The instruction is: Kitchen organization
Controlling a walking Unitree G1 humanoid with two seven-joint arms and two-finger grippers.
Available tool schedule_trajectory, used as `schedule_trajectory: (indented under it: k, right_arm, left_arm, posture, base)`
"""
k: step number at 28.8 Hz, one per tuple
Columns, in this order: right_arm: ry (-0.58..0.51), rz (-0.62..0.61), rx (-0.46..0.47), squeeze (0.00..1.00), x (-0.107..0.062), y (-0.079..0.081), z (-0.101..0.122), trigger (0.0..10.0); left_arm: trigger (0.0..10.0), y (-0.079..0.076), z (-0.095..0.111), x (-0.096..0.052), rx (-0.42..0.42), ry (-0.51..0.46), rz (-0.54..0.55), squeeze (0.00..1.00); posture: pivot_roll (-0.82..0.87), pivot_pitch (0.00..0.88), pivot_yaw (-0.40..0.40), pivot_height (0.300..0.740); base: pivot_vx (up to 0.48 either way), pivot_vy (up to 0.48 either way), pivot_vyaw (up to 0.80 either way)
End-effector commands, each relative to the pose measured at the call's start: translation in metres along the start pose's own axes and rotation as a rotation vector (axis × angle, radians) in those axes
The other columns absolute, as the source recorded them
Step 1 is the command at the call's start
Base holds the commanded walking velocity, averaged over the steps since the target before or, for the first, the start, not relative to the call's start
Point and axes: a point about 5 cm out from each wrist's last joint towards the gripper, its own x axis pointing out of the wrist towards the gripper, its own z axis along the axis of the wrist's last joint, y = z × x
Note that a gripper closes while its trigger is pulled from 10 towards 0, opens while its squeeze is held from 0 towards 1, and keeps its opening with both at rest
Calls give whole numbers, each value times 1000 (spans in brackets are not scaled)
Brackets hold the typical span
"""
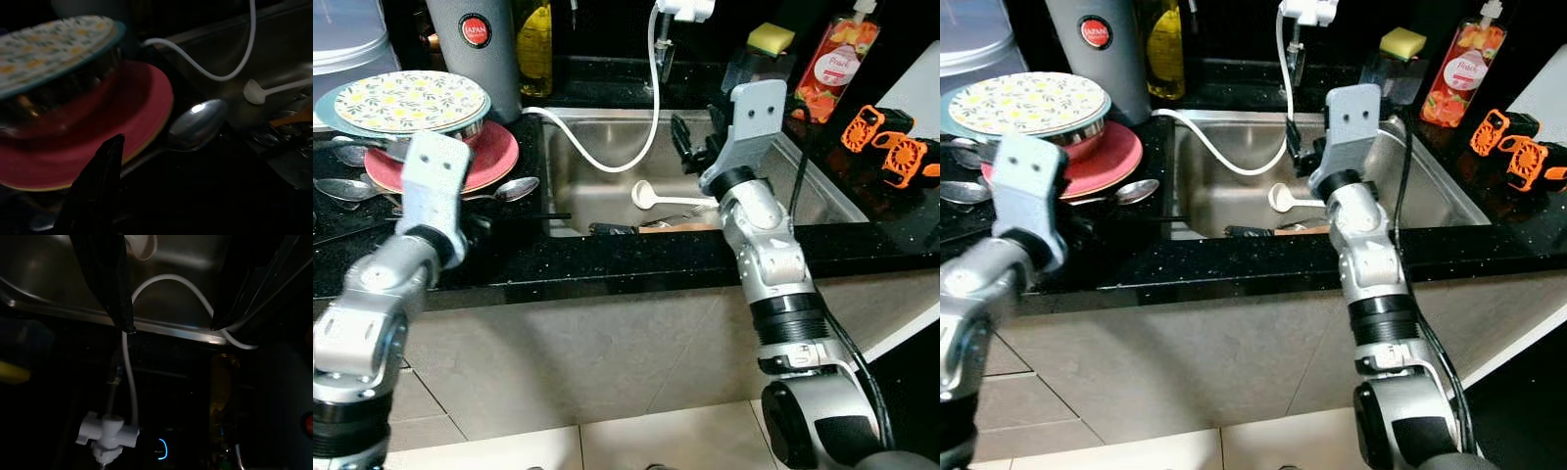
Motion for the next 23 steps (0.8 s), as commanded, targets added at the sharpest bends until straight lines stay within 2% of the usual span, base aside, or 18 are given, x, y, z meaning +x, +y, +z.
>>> schedule_trajectory:
  k: [1, 4, 5, 8, 12, 15, 18, 20, 23]
  right_arm:
    - [16, -18, -5, 0, -4, -7, -4, 10000]
    - [24, -42, -16, 0, -7, -16, -4, 10000]
    - [24, -42, -16, 0, -7, -16, -4, 10000]
    - [29, -36, -14, 0, -7, -14, -3, 10000]
    - [33, -16, -20, 0, -6, -12, -3, 10000]
    - [37, 6, -33, 0, -7, -12, -3, 10000]
    - [28, 1, -35, 0, -11, -15, 0, 10000]
    - [37, -51, -22, 0, -19, -23, -4, 10000]
    - [60, -94, 2, 0, -28, -24, -11, 10000]
  left_arm:
    - [10000, 8, -4, -2, 11, 18, -36, 0]
    - [10000, 14, -8, -6, -8, 16, -85, 0]
    - [10000, 14, -8, -6, -8, 16, -85, 0]
    - [10000, 31, -6, -12, -10, 2, -134, 0]
    - [10000, 36, -5, -13, 19, 1, -173, 0]
    - [10000, 42, -3, -14, 70, 1, -230, 0]
    - [10000, 47, 2, -11, 71, -12, -274, 0]
    - [10000, 46, -2, -8, 59, 2, -306, 0]
    - [10000, 48, -7, -5, 70, 20, -332, 0]
  posture:
    - [175, 12, -66, 740]
    - [176, 19, -69, 740]
    - [176, 19, -69, 740]
    - [187, 36, -85, 740]
    - [191, 46, -100, 740]
    - [172, 30, -75, 740]
    - [171, 24, -55, 740]
    - [165, 39, -21, 740]
    - [157, 58, -18, 740]
  base:
    - [0, 0, 0]
    - [0, 0, 0]
    - [0, 0, 0]
    - [0, 0, 0]
    - [0, 0, 0]
    - [0, 0, 0]
    - [0, 0, 0]
    - [0, 0, 0]
    - [0, 0, 0]
